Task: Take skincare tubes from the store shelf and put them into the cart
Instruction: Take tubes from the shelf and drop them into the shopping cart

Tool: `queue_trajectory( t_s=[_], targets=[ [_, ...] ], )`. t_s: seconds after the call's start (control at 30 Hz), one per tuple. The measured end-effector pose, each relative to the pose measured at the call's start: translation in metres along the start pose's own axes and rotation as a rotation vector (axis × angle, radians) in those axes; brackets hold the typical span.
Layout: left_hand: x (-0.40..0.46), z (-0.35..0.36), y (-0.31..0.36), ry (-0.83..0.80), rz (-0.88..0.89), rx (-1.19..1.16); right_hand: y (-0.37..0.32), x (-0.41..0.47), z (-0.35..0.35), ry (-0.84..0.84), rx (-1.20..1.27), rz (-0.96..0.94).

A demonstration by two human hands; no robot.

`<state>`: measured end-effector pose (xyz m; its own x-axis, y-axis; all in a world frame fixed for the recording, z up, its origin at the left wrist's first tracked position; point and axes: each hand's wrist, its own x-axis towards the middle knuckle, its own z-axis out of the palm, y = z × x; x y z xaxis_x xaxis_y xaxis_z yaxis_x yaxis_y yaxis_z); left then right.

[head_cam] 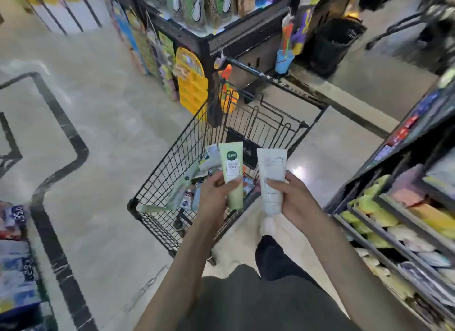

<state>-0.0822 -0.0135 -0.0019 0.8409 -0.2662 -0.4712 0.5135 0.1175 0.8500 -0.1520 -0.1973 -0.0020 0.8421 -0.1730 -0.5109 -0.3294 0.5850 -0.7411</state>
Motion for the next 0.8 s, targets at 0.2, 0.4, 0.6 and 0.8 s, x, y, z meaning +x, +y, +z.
queue_trajectory(
  t_s=[0.2,0.4,0.6,0.8],
  targets=[
    [-0.032,0.038,-0.02,-0.187,-0.031,0.046,0.005,-0.067,-0.039,0.211,0.068,-0.119],
    [-0.059,0.085,-0.042,-0.37,-0.05,0.135,0.014,-0.132,-0.082,0.362,0.155,-0.219],
    [-0.098,0.139,-0.077,-0.504,-0.084,0.19,0.027,-0.207,-0.128,0.496,0.209,-0.319],
    [-0.155,0.192,-0.126,-0.624,-0.121,0.248,0.049,-0.289,-0.18,0.613,0.233,-0.399]
  ],
)
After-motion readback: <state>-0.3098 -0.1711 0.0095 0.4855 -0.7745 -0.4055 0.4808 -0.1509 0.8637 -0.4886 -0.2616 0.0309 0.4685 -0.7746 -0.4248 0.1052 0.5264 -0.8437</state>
